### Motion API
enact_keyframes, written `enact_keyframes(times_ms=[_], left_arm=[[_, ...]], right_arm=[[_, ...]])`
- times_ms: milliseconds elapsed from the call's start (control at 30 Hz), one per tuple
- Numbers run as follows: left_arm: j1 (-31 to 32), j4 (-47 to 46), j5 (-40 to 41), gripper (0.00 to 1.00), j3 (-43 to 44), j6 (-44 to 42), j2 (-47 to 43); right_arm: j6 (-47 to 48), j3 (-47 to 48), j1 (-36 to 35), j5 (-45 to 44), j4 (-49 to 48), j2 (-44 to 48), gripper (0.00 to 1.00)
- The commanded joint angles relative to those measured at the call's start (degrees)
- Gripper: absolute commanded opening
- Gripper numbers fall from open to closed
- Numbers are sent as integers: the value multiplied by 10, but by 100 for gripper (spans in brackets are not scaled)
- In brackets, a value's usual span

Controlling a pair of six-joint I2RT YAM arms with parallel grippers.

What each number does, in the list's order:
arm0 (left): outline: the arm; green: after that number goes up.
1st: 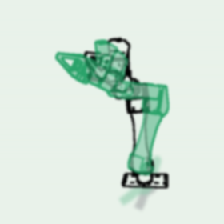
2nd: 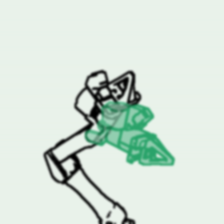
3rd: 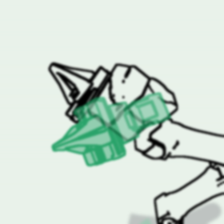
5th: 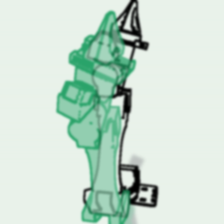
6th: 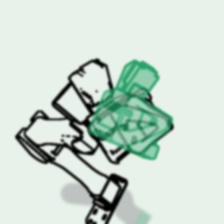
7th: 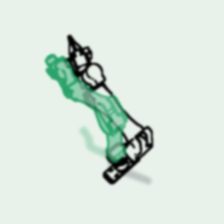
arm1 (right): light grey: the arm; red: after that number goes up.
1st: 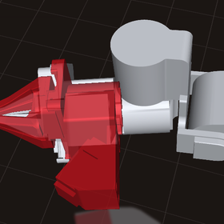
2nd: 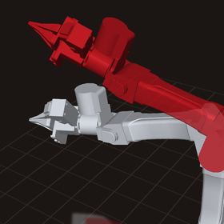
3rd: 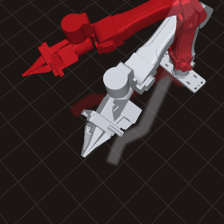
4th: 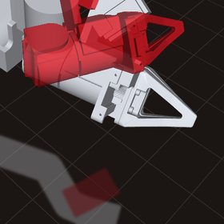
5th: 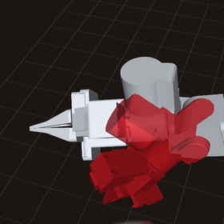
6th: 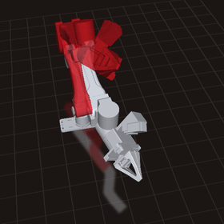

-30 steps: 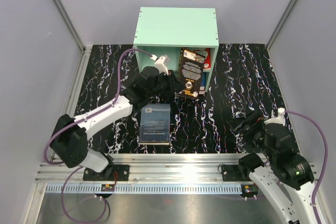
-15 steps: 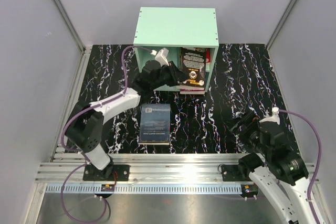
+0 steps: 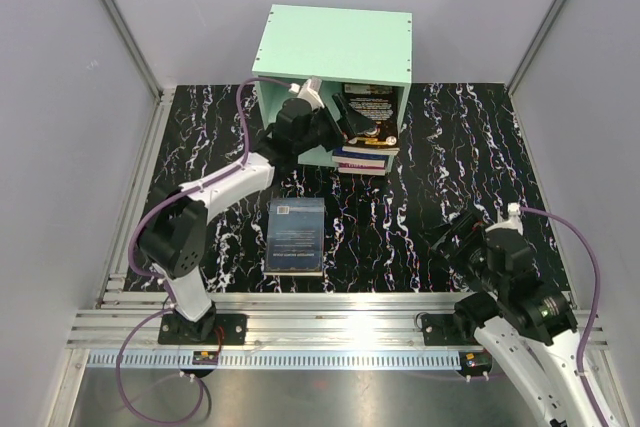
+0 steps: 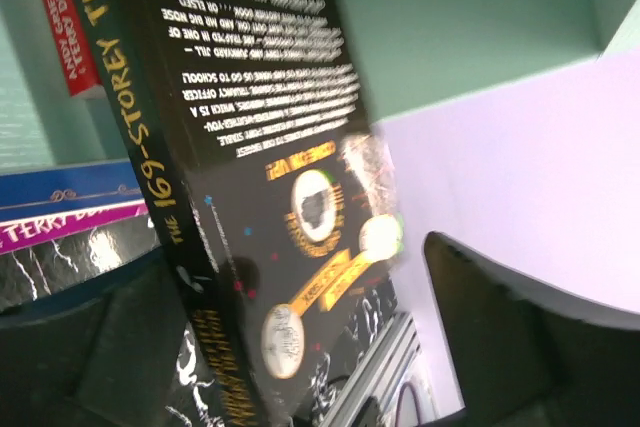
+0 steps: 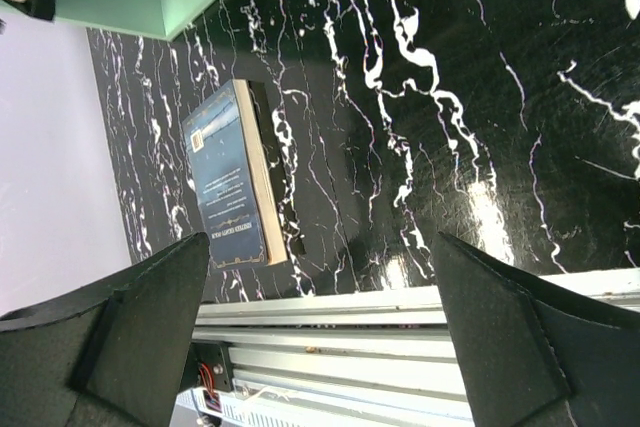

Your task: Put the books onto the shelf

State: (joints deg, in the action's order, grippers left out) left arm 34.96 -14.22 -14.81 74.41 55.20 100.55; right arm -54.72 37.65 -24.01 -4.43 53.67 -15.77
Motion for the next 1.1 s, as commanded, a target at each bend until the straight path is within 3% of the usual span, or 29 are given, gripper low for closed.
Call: enact_keyframes(times_ms=[0, 233, 300, 333, 367, 433, 467, 567, 600, 700, 867, 1067], left_arm=[[-20, -54, 35, 99, 52, 24, 0], [-24, 9, 64, 99, 85, 19, 1], [-30, 9, 59, 99, 87, 21, 4], [-31, 8, 56, 99, 88, 24, 10], [-32, 8, 54, 99, 88, 25, 11], [-34, 7, 49, 99, 89, 29, 18], [-35, 8, 44, 99, 93, 30, 21], [-37, 41, 27, 99, 124, 21, 42], [-37, 61, 21, 99, 133, 18, 46], [-39, 79, 6, 99, 156, 7, 62], [-45, 104, -18, 99, 179, -5, 85], [-49, 118, -51, 99, 195, -19, 104]], right_arm=[[-7, -8, -4, 15, -32, 2, 100], [-9, -28, -5, 34, -68, -8, 100], [-7, -39, -4, 42, -127, -18, 94], [-8, -44, -4, 43, -151, -25, 88], [-9, -55, -4, 43, -210, -36, 63], [-11, -64, -4, 57, -279, -85, 43], [-6, -65, -4, 60, -351, -111, 27], [12, -28, -4, 77, -454, -258, 0], [19, -10, -5, 85, -468, -336, 0], [34, 52, -4, 119, -530, -456, 0], [25, 126, -4, 147, -619, -537, 0], [5, 200, -4, 141, -656, -644, 0]])
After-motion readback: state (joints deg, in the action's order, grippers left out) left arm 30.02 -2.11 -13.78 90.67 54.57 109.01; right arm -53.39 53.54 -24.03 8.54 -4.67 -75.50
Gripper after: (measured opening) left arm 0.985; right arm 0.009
